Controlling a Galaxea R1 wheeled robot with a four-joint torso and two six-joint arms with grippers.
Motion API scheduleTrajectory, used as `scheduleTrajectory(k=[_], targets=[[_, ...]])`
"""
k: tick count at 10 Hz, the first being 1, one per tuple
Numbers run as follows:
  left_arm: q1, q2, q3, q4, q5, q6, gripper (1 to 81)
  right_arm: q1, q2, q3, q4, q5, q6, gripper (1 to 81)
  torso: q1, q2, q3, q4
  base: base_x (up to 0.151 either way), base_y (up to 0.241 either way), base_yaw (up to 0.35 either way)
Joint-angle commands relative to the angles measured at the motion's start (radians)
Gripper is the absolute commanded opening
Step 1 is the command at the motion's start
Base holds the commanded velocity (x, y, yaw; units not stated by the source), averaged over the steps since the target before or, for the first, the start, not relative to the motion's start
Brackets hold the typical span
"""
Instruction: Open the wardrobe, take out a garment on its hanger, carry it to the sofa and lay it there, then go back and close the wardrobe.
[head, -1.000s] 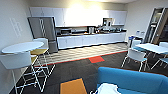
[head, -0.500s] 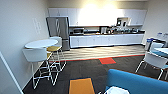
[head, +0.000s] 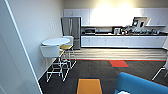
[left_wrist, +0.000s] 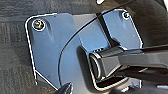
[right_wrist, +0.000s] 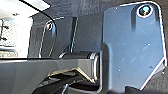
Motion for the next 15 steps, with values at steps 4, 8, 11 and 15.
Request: scheduleTrajectory(k=[4,8,11,15], targets=[[-0.053,-0.003,-0.052,-0.003,0.057,0.0,81.1,0.031,0.002,-0.07,-0.014,-0.04,0.004,81.1,0.001,0.0,0.0,0.0,0.0,0.0,0.344],[-0.054,-0.004,-0.054,0.0,0.063,0.0,81.1,0.025,-0.001,-0.138,-0.012,-0.031,0.004,81.1,0.001,0.0,0.0,0.0,0.0,0.0,0.344],[-0.05,0.002,-0.054,0.003,0.068,0.001,81.1,0.018,-0.008,-0.141,-0.011,-0.029,0.006,81.1,0.001,0.0,0.0,0.0,0.0,0.0,0.344],[-0.056,0.043,-0.054,0.013,0.128,0.003,81.1,0.021,-0.003,-0.135,-0.012,-0.037,0.006,81.1,0.001,0.0,0.0,0.0,0.0,0.0,0.344]])
